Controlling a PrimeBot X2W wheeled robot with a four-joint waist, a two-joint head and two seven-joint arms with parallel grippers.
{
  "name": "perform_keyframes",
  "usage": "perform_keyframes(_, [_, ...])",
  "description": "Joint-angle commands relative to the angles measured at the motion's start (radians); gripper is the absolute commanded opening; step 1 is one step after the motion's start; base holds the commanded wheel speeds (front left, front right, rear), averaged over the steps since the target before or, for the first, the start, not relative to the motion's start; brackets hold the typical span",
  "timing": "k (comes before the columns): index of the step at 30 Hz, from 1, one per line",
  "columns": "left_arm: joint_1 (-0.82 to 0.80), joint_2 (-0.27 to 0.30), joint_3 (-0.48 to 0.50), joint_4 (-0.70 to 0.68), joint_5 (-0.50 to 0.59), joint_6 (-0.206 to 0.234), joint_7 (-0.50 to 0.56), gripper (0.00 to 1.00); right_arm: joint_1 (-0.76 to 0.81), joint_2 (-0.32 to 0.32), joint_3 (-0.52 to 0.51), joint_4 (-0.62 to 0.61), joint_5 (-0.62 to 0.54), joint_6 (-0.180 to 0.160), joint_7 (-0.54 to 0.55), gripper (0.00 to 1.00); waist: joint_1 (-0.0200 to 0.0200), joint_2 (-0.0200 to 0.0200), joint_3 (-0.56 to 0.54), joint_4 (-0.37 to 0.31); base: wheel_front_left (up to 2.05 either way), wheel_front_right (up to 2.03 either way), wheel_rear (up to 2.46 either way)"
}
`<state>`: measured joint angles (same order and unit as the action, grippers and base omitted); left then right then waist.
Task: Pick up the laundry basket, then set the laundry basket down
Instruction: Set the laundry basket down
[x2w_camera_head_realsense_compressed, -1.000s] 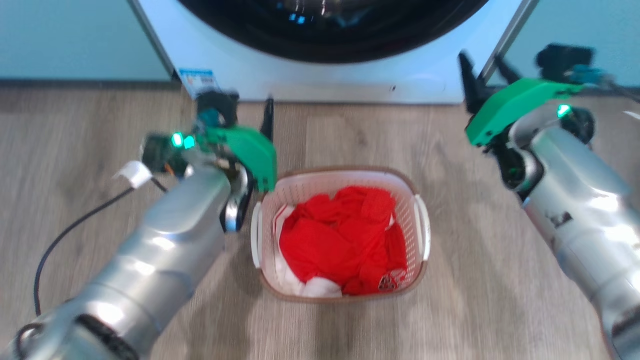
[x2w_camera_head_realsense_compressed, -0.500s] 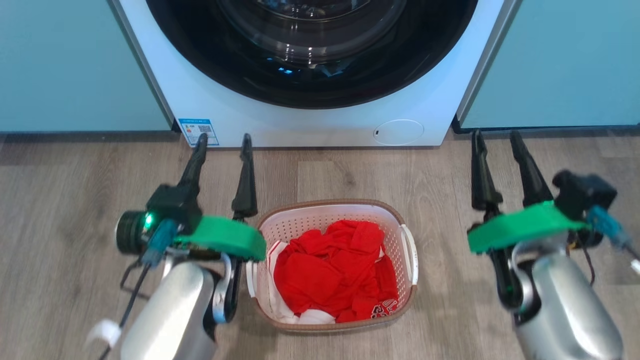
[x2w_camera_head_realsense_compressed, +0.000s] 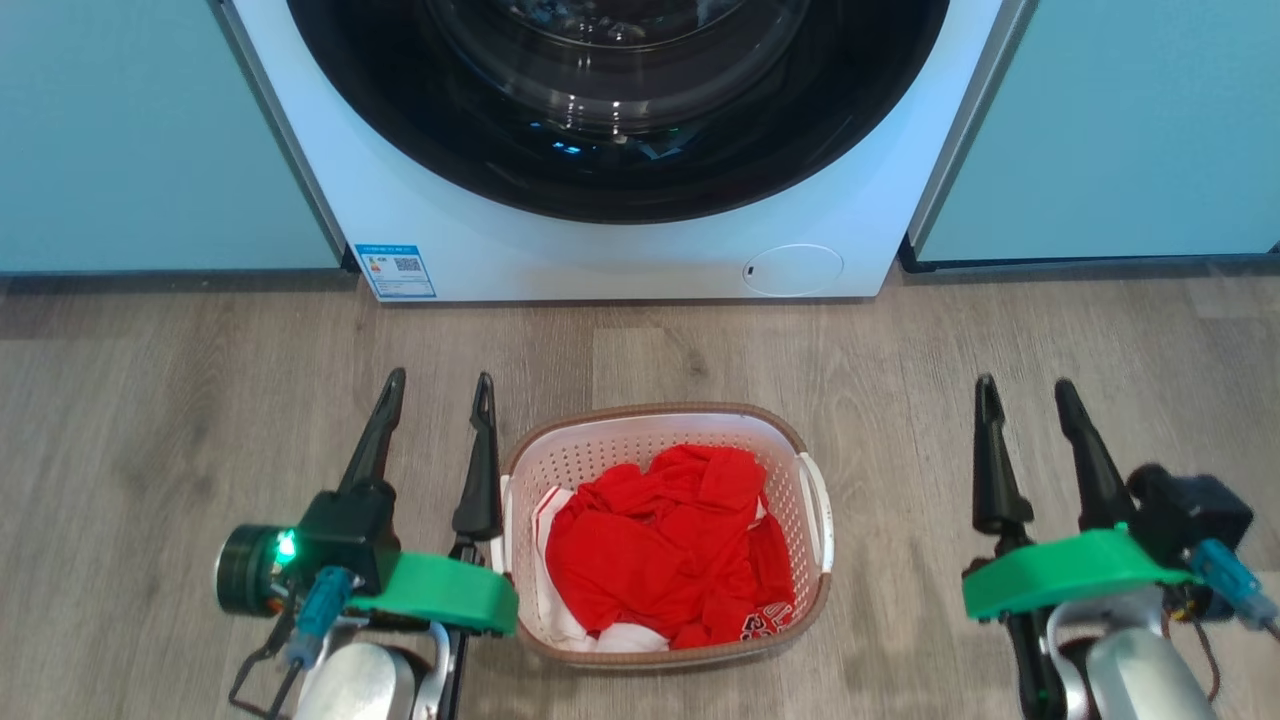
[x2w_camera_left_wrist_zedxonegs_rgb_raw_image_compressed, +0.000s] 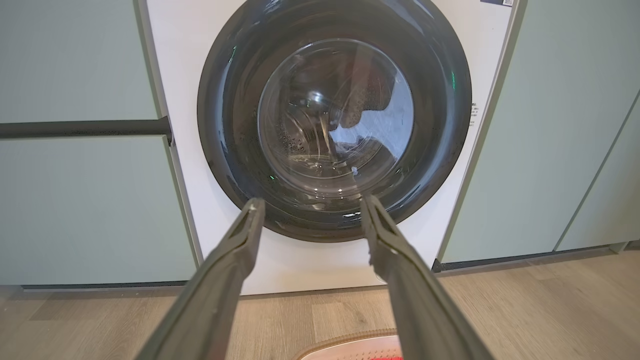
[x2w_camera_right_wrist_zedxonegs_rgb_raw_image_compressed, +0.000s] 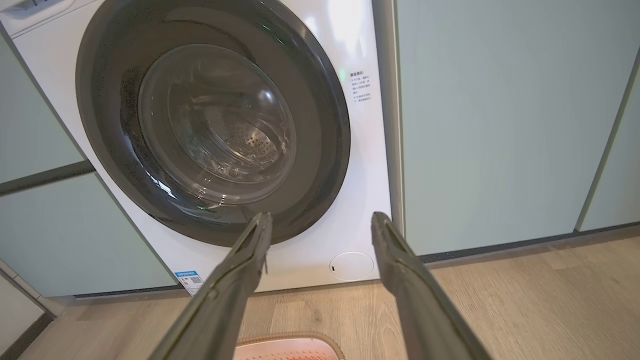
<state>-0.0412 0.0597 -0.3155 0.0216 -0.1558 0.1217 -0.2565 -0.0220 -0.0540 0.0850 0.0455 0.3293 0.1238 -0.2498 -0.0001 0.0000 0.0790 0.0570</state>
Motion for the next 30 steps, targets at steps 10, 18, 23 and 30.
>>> perform_keyframes(10, [-0.018,-0.009,0.055,-0.073,0.016,-0.025,-0.005,1.00,-0.004,0.004,0.004,-0.057,-0.025,0.007,-0.012,1.00,0.0001,0.0000,-0.002,-0.006,0.00,0.00,0.00])
perform_keyframes(18, [-0.013,-0.009,0.053,-0.063,0.004,-0.017,-0.005,1.00,-0.003,0.004,-0.002,-0.061,-0.028,0.007,-0.012,1.00,0.0001,0.0000,-0.008,-0.001,0.00,0.00,0.00])
perform_keyframes(23, [-0.006,-0.009,0.047,-0.022,0.010,-0.012,-0.005,1.00,-0.004,0.004,0.005,-0.060,-0.027,0.007,-0.012,1.00,0.0001,0.0000,-0.009,0.002,0.00,0.00,0.00])
perform_keyframes(30, [-0.011,-0.009,0.036,0.011,0.004,0.000,-0.005,1.00,0.000,0.004,0.021,-0.050,-0.034,0.007,-0.012,1.00,0.0001,0.0000,-0.014,0.005,0.00,0.00,0.00])
